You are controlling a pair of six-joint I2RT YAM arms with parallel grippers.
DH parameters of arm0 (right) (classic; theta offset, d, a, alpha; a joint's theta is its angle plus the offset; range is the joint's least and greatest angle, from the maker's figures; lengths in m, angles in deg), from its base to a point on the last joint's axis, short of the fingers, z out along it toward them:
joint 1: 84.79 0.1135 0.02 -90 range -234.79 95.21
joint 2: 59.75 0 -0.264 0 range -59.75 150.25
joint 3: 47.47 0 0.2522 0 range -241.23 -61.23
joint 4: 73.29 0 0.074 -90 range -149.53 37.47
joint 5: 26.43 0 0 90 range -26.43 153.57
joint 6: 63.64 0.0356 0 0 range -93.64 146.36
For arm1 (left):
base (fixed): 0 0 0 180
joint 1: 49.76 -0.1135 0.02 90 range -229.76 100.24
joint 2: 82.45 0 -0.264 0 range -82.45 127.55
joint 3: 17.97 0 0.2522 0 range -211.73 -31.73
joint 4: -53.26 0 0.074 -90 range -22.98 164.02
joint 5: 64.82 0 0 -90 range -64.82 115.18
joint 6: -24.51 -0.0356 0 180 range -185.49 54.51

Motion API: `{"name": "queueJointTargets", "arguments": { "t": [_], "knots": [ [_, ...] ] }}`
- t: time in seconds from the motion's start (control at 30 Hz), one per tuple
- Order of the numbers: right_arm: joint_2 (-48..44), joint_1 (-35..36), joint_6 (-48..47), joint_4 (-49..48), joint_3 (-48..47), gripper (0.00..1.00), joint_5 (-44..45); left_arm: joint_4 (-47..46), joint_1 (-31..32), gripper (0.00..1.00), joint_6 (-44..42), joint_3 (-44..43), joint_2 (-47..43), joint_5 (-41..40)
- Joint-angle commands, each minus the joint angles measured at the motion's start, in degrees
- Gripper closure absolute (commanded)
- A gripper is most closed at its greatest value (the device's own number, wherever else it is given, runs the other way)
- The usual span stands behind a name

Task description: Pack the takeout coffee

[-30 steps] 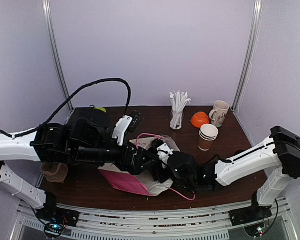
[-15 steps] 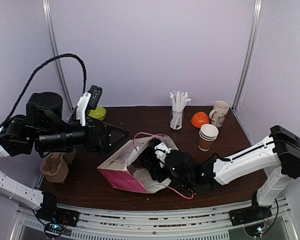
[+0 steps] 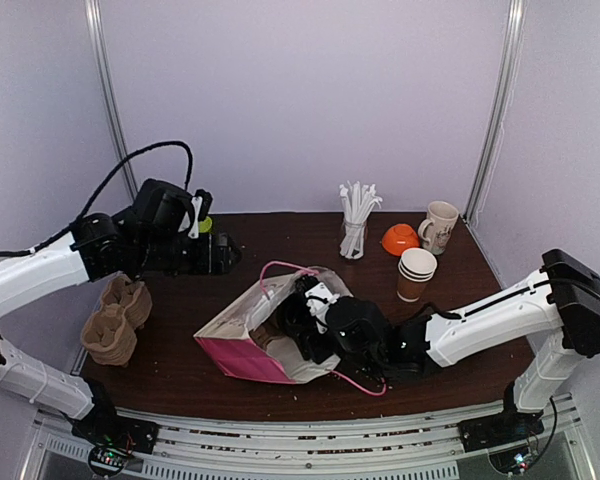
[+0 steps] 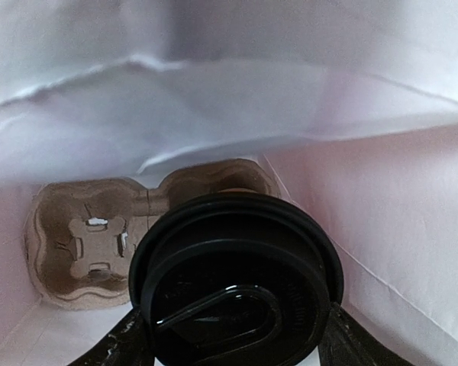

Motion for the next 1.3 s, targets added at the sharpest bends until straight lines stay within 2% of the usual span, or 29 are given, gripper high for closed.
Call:
{"name": "queueJointTargets", "arguments": {
  "t": [0.0,0.2,0.4,0.6,0.67,1.1,1.27],
  "knots": [
    [0.6,-0.5,0.0,3.0,-1.6,0.42,-1.2,-5.6,-4.9,0.24,1.9,5.5,3.3,7.6],
    [0.6,-0.9,-0.1,5.2,-2.7,0.41,-2.9,-8.4,-7.0,0.28,1.1,9.0,9.8,11.6],
    [1.7,-1.1,0.1,6.8,-3.9,0.41,-4.8,-14.0,-8.2,0.34,1.7,16.5,11.6,14.8],
    [2.3,-1.4,0.3,9.7,-6.1,0.42,-6.7,-20.2,-8.4,0.48,1.7,21.2,15.7,20.6],
    [2.5,-1.5,0.2,11.7,-7.3,0.41,-7.5,-22.5,-8.4,0.50,2.0,22.1,16.5,22.4],
    [1.0,-4.3,-1.6,27.9,-13.5,0.41,-13.8,-31.9,-7.4,0.52,5.9,23.8,18.9,34.9],
    [0.0,-5.8,-3.8,36.8,-16.7,0.41,-15.7,-34.3,-5.6,0.49,7.3,22.3,20.1,40.5]
  ]
}}
